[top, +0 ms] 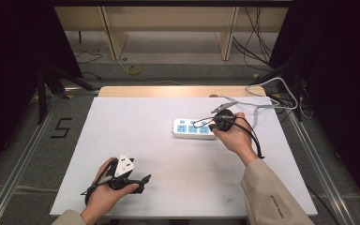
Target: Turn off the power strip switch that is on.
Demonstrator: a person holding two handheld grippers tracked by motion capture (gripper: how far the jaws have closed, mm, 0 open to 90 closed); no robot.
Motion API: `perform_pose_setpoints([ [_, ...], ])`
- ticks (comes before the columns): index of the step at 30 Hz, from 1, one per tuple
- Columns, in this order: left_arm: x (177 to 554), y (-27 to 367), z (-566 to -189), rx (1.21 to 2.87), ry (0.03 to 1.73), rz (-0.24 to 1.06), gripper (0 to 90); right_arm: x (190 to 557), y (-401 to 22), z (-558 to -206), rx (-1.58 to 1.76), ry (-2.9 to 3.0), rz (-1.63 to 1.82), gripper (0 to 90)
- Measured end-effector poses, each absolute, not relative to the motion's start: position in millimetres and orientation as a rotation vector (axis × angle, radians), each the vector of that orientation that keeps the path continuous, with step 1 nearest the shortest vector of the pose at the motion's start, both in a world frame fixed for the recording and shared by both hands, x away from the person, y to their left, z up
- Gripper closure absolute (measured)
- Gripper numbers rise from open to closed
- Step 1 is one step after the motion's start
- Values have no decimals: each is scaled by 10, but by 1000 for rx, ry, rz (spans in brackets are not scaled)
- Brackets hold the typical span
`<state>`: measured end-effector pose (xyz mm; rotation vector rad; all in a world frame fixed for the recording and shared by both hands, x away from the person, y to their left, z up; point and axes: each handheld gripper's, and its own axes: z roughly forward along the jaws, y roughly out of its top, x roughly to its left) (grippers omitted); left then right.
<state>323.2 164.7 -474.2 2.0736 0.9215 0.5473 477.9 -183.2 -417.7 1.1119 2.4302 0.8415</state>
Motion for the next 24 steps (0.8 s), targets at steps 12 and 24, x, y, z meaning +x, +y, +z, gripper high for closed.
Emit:
perform_pose_setpoints([
  [12, 3232, 1651, -4745, 2070, 928, 546, 156, 4520, -1919, -4135, 1071, 2420, 892, 871],
  [24, 3235, 1659, -4746, 2069, 934, 547, 155, 4160, -2112, -4282, 1074, 2394, 981, 752],
])
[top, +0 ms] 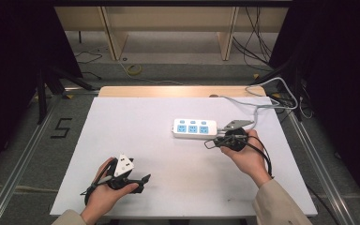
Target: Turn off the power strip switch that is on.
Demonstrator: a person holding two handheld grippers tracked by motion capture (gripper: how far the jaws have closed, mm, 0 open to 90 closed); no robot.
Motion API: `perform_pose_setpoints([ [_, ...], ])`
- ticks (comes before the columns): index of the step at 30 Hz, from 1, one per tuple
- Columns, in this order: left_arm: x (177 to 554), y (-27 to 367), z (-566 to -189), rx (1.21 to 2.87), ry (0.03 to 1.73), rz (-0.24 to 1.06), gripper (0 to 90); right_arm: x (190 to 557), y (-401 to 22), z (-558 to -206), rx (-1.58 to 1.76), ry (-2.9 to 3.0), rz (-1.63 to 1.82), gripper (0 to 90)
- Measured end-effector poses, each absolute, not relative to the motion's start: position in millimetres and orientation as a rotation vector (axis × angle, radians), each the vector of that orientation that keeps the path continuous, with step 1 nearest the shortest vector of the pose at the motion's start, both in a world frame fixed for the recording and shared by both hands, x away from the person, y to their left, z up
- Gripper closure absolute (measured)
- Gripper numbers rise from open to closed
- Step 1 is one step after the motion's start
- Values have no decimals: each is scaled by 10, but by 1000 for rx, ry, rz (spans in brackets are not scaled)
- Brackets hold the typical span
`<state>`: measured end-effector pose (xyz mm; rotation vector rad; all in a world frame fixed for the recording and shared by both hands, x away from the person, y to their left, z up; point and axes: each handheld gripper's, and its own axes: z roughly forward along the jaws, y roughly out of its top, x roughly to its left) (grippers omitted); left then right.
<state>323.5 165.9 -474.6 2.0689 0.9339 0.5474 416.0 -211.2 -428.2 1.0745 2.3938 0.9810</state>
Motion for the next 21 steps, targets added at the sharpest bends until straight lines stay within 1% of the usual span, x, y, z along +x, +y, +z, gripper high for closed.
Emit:
perform_pose_setpoints([
  [10, 3233, 1655, -4745, 2070, 934, 550, 155, 3752, -2317, -4540, 1032, 2335, 1146, 622],
  [17, 3228, 1652, -4736, 2074, 923, 554, 155, 3519, -2369, -4626, 1005, 2258, 1231, 540],
  [21, 3223, 1642, -4735, 2074, 919, 550, 155, 3446, -2406, -4674, 1018, 2237, 1248, 501],
])
